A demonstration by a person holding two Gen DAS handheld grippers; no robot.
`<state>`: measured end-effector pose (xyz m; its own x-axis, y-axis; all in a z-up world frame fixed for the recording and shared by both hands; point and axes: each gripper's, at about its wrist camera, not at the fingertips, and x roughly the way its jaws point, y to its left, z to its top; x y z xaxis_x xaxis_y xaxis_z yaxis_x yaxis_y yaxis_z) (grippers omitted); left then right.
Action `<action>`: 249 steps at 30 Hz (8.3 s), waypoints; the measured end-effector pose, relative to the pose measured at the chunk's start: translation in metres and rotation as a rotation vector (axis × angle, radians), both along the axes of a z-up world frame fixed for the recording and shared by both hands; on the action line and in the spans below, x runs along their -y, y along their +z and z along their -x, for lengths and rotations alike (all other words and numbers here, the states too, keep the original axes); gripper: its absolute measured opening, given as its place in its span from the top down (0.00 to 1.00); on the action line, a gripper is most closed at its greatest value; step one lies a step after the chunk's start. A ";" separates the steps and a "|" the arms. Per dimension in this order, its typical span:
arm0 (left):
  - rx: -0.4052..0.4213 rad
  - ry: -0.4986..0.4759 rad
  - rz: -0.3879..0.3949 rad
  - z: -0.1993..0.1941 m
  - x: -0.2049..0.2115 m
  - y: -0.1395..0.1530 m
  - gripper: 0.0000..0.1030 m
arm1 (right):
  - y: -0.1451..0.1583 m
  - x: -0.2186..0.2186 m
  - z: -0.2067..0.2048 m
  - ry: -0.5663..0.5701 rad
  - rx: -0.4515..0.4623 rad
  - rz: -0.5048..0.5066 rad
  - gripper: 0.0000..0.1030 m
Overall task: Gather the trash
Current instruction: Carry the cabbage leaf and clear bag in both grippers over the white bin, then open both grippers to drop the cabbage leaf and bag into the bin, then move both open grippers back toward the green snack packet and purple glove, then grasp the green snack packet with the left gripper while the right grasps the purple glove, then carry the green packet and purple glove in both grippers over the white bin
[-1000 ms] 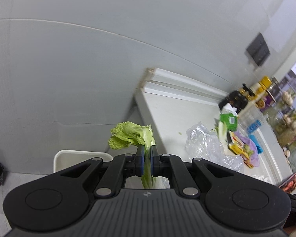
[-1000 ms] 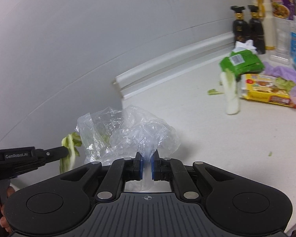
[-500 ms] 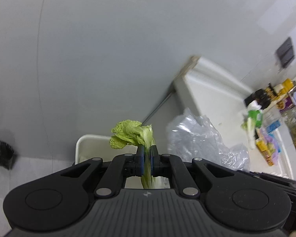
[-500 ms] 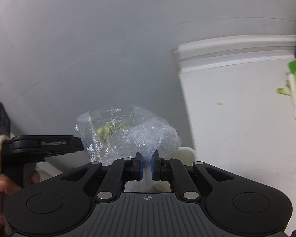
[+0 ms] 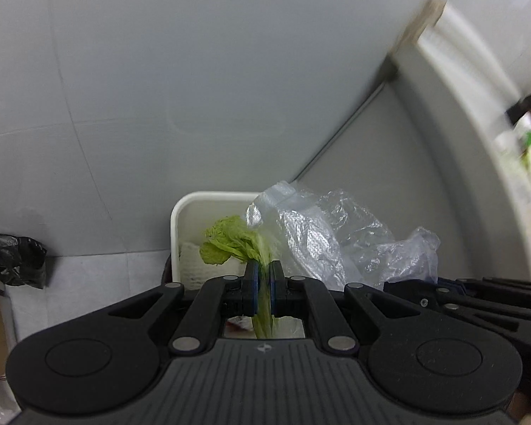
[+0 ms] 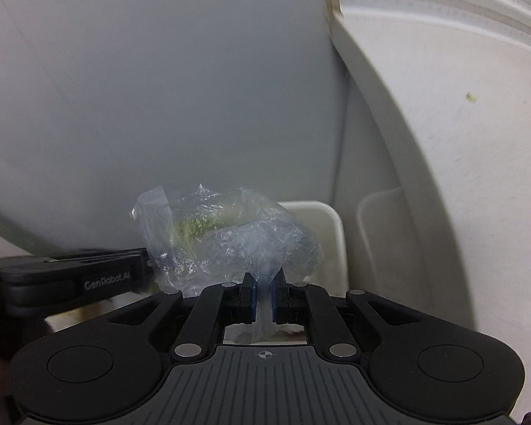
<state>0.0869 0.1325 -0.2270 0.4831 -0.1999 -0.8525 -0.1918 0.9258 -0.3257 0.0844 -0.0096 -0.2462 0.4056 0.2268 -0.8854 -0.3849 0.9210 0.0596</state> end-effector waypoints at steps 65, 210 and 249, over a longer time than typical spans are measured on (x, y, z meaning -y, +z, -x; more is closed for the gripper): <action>-0.128 -0.131 -0.287 -0.017 -0.005 0.006 0.17 | 0.016 -0.004 -0.012 0.146 -0.100 -0.073 0.19; 0.284 -0.472 0.066 -0.182 0.300 0.189 0.76 | 0.222 0.399 -0.094 -0.407 0.643 -0.132 0.99; 0.229 -0.020 0.123 -0.044 0.056 0.149 0.76 | 0.215 0.117 -0.012 0.088 0.437 -0.185 0.99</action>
